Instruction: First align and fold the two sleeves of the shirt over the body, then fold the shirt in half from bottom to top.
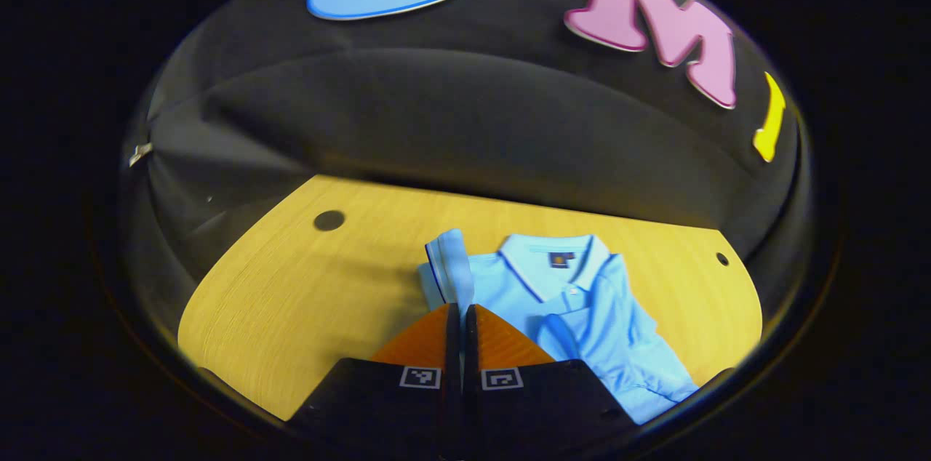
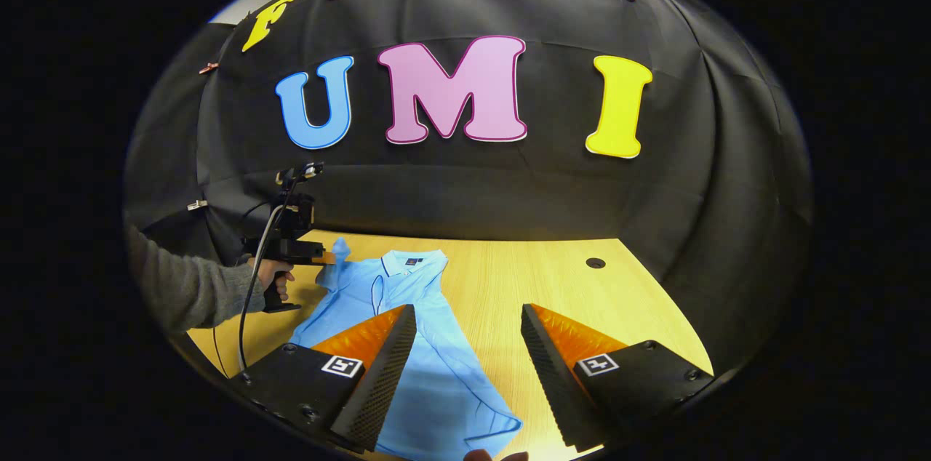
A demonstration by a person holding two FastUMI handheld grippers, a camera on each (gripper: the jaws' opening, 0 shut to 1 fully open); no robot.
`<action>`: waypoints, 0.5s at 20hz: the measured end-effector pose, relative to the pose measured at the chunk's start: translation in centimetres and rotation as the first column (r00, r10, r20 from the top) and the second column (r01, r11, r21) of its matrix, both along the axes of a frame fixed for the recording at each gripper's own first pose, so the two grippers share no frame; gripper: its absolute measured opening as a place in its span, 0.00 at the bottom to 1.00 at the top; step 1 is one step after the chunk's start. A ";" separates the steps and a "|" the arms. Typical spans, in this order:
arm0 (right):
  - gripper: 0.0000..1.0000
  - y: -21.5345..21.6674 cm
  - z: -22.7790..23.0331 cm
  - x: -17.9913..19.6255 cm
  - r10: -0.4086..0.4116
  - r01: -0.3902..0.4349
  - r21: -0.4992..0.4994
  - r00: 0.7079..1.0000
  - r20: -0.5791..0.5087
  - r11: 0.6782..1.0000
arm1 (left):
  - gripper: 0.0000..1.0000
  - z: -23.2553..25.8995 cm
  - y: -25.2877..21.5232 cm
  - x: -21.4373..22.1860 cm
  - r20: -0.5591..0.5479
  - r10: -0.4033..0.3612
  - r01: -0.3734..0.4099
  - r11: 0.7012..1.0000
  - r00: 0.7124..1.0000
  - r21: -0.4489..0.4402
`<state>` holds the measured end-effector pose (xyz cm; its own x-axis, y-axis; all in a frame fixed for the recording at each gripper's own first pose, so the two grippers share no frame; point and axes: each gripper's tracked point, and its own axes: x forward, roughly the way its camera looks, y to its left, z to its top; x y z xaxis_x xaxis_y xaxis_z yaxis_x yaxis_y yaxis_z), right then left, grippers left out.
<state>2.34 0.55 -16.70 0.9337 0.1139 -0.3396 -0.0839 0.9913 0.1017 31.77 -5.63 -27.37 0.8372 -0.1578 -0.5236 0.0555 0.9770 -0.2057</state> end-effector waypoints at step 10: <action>0.91 -2.2 -1.3 -2.4 -0.030 0.030 -0.005 0.999 -0.022 1.000 | 0.06 -0.9 -13.9 -4.4 -0.018 -0.310 0.310 0.946 0.951 0.095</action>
<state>-0.02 -1.63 -18.02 0.9289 0.0840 -0.3606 -0.0515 0.9938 0.0988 27.36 -19.57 -28.28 0.7533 -0.3585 -0.5514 0.3583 0.9267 -0.1129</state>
